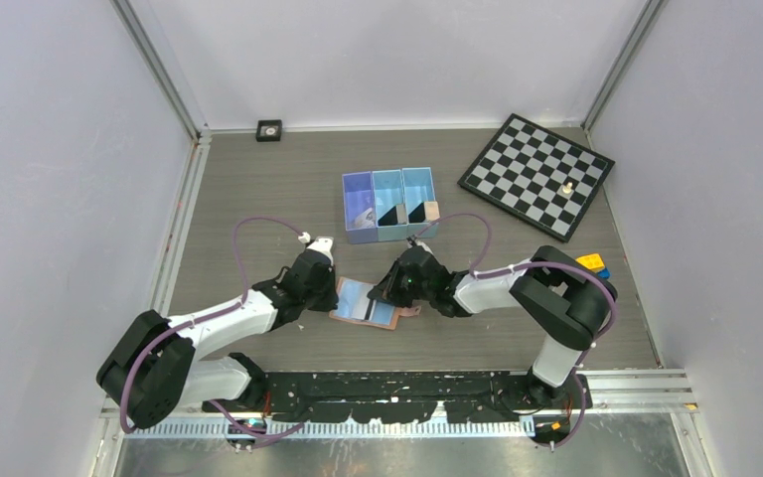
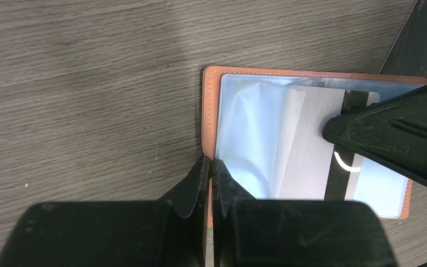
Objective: Put the credit cards into the card holder
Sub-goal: Insert the credit card into the card holder.
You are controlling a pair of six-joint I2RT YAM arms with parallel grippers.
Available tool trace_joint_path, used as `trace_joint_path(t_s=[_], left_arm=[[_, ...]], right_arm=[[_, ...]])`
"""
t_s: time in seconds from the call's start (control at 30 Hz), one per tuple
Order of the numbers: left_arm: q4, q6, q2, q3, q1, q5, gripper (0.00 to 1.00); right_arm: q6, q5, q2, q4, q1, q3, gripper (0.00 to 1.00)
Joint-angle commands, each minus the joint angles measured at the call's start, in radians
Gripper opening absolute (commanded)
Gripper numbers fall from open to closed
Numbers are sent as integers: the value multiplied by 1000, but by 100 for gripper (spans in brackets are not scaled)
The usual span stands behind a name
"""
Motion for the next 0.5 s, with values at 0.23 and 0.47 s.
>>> trace_joint_path(t_s=[0.23, 0.47], left_arm=[[-28, -9, 11, 6, -5, 39, 0], [-26, -9, 11, 3, -6, 41, 0]], right_arm=[[-93, 132, -6, -164, -8, -34, 0], [-117, 137, -5, -168, -8, -26, 0]])
